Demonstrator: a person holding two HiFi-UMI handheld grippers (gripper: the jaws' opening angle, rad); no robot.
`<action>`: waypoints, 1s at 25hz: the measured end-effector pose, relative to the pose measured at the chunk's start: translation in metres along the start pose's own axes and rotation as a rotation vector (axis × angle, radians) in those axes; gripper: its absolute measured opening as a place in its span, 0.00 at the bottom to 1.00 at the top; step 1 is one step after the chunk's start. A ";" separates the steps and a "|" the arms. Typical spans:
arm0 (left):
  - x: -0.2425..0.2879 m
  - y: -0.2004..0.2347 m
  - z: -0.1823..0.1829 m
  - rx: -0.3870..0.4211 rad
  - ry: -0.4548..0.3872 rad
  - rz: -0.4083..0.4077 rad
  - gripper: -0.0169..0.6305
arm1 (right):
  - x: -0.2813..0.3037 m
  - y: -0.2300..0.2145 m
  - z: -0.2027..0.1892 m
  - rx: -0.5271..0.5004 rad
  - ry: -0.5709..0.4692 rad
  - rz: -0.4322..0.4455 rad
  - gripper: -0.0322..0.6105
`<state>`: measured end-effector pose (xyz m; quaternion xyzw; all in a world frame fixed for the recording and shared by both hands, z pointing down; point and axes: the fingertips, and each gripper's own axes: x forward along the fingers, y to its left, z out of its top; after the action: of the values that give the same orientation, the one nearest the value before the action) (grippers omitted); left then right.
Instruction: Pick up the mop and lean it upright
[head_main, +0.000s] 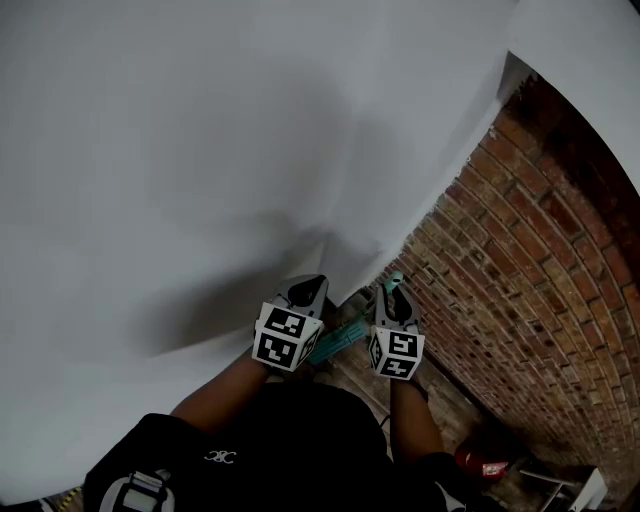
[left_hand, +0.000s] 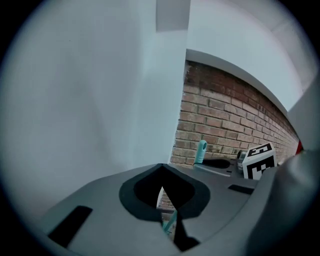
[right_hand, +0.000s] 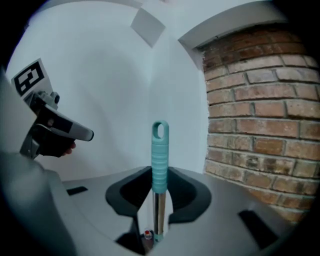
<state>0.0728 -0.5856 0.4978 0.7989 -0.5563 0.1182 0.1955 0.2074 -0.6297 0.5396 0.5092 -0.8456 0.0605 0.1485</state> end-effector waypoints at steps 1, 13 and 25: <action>0.000 -0.003 0.002 -0.013 -0.008 -0.014 0.02 | -0.002 -0.002 0.000 0.001 -0.002 -0.002 0.22; -0.007 -0.007 0.003 -0.061 -0.016 -0.023 0.02 | -0.012 -0.004 -0.003 0.003 -0.017 0.009 0.22; -0.039 0.016 -0.012 -0.102 -0.024 0.091 0.02 | 0.043 0.029 0.007 -0.025 0.003 0.117 0.22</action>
<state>0.0445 -0.5516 0.4958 0.7630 -0.5997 0.0890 0.2239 0.1613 -0.6540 0.5479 0.4569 -0.8744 0.0593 0.1521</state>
